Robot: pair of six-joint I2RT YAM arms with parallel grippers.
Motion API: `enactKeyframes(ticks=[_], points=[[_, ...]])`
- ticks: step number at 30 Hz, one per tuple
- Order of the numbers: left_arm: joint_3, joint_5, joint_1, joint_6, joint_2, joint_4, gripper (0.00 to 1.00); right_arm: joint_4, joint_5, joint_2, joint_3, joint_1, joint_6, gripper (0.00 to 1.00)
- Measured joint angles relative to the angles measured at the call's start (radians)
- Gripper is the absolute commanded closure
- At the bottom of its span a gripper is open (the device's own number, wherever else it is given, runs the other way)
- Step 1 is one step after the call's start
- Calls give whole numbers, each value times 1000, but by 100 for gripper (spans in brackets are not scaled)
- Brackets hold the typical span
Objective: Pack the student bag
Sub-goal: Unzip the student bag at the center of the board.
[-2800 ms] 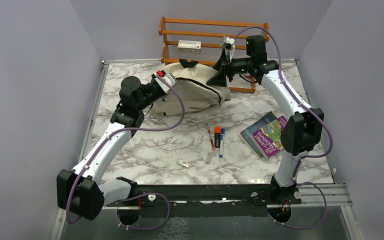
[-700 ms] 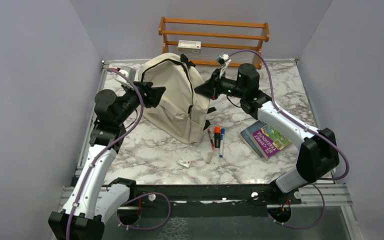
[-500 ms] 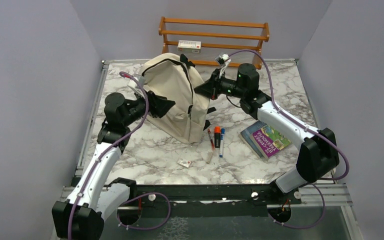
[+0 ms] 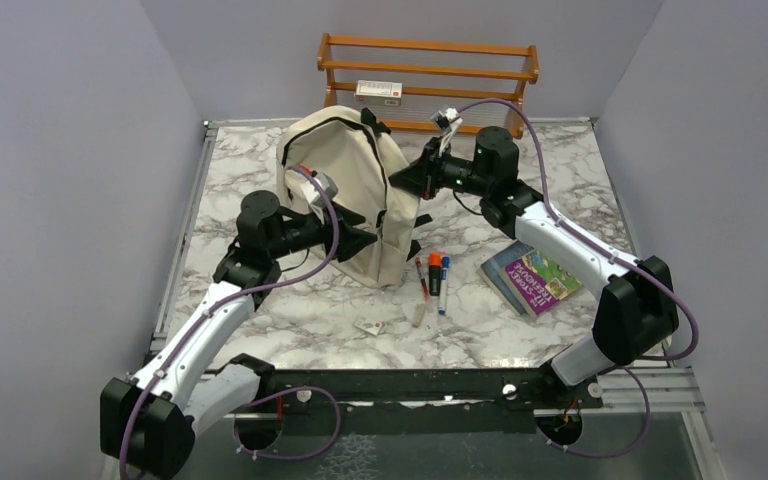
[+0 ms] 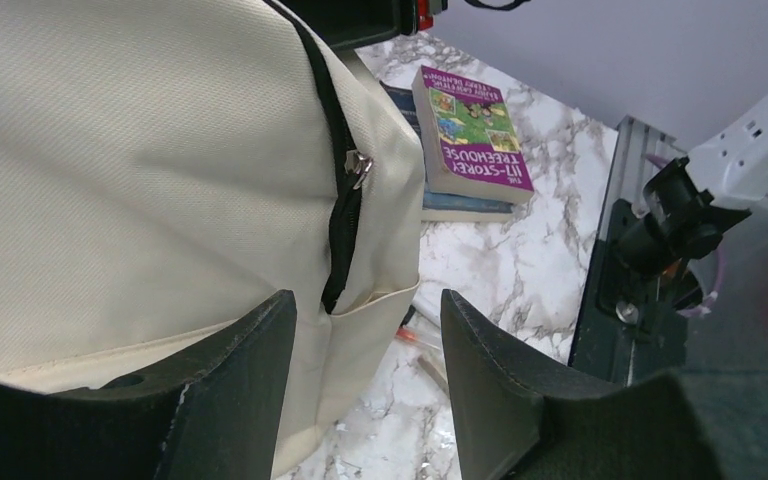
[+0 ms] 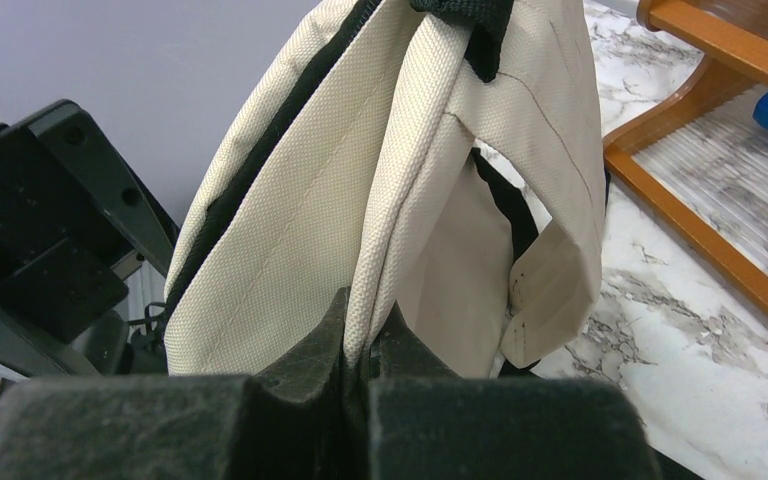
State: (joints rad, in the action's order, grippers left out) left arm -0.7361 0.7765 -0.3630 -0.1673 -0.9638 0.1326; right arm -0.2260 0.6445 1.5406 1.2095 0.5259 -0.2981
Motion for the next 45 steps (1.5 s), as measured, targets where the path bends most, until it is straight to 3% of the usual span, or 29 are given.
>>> enactKeyframes(ticks=[8,20,26,41,45], points=[[-2,-27,-53,97,-76,-5,45,8,0,-11,0,0,0,100],[-40,-57,-85,116,-132,23,55,7,2,-13,-5,0,-1,100],[-43,-60,-93,108,-149,47,64,7,6,-13,-6,0,-2,100],[-94,-90,-96,129,-151,28,100,7,8,-15,-12,0,-1,100],[-95,-90,-97,141,-135,-5,100,7,8,-15,-16,0,0,100]])
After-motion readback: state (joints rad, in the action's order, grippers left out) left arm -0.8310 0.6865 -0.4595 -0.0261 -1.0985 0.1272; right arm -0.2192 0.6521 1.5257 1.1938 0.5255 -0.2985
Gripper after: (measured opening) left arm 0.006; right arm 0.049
